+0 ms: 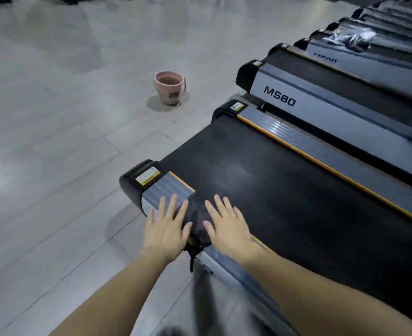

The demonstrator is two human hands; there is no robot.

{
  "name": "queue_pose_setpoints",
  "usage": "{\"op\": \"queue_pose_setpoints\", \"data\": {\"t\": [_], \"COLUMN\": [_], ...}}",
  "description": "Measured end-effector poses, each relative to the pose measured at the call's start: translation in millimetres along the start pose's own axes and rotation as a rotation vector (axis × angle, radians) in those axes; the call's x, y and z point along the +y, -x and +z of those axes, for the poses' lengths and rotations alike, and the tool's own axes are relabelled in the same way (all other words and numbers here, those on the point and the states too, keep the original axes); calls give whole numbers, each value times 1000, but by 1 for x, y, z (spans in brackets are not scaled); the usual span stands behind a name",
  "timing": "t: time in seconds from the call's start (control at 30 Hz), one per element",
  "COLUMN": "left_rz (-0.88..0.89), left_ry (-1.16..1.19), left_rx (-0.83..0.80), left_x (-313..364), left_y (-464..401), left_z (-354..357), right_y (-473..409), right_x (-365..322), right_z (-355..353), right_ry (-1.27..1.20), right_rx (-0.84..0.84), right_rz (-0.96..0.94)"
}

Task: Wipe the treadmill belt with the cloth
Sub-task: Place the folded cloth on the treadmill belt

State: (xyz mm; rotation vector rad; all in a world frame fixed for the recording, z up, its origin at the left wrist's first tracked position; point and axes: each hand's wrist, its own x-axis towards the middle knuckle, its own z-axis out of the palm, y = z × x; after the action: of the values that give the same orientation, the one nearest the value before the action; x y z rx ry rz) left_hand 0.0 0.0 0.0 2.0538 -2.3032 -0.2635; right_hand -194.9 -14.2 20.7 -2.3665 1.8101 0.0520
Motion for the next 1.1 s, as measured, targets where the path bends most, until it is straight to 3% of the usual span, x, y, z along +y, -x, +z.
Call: {"op": "queue_pose_setpoints", "data": {"t": [0.2, 0.4, 0.63, 0.77, 0.9, 1.1], "left_rz": [27, 189, 440, 408, 515, 545], "left_ry": [-119, -229, -233, -152, -147, -83], "left_rx": [-12, -40, -188, -171, -180, -96], "left_x": [-27, -21, 75, 133, 201, 292], "left_y": [-19, -33, 15, 45, 79, 99], "left_z": [96, 112, 99, 92, 92, 85], "right_y": [-59, -44, 109, 201, 264, 328], "right_x": [8, 29, 97, 130, 155, 211], "right_z": [101, 150, 159, 150, 135, 93], "right_ry": [7, -5, -62, -48, -103, -144], "right_rx": [-40, 45, 75, 126, 153, 304], "right_rz": [-63, 5, 317, 503, 639, 715]}}
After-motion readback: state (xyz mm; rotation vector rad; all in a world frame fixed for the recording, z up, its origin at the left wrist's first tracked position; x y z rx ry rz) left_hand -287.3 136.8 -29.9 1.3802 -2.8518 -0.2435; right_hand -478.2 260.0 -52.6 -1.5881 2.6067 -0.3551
